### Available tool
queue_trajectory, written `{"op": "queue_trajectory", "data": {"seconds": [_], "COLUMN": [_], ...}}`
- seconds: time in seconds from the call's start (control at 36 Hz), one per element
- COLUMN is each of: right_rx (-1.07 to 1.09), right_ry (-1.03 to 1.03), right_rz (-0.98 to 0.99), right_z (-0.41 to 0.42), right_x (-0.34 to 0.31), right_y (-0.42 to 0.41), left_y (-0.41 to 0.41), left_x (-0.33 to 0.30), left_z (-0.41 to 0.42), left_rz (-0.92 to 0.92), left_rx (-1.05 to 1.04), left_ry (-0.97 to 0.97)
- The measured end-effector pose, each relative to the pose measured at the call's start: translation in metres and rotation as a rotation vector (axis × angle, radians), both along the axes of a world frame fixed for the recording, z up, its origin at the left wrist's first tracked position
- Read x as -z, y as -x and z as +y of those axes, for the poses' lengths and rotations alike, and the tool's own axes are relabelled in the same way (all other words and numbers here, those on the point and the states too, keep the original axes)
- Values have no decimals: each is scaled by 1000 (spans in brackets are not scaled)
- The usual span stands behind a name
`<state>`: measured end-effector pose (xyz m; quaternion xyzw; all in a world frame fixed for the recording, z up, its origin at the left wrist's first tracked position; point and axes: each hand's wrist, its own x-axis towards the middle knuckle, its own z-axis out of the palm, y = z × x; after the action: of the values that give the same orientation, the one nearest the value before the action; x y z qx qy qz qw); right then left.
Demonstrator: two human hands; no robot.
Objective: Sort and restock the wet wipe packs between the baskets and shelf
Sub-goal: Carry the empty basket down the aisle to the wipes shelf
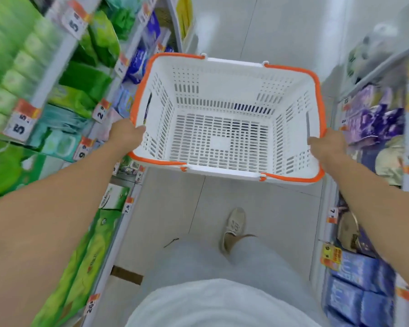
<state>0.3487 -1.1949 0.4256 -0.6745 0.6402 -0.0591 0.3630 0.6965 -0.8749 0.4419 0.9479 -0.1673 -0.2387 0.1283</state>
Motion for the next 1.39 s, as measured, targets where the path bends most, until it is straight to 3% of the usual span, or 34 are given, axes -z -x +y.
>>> {"op": "queue_trajectory", "data": {"seconds": [0.25,0.5,0.83,0.94,1.08,1.25,1.39], "right_rx": [-142,-380,-827,-1029,-1214,-1259,-1353], "right_ry": [-24,65,107,148,115,98,149], "right_rz": [54,250,447,459,410,322,252], "right_z": [-162,-249,-291,-281,-252,-201,-158], "right_x": [10,29,75,136,256,408,505], "right_y": [-146,-314,-483,-525,-553,-552,-549], "left_y": [-85,-166,-125,-84,-21,36,56], "left_x": [18,81,142,197,302,430,501], "left_z": [-90,-139,-144,-149,-147,-128,-107], "left_rz": [77,178,321,322,277,185,68], "left_rx": [-145,-346,-780,-964,-1228,-1427,-1551], "left_ry": [-18,-1,64,76,41,-35,21]}}
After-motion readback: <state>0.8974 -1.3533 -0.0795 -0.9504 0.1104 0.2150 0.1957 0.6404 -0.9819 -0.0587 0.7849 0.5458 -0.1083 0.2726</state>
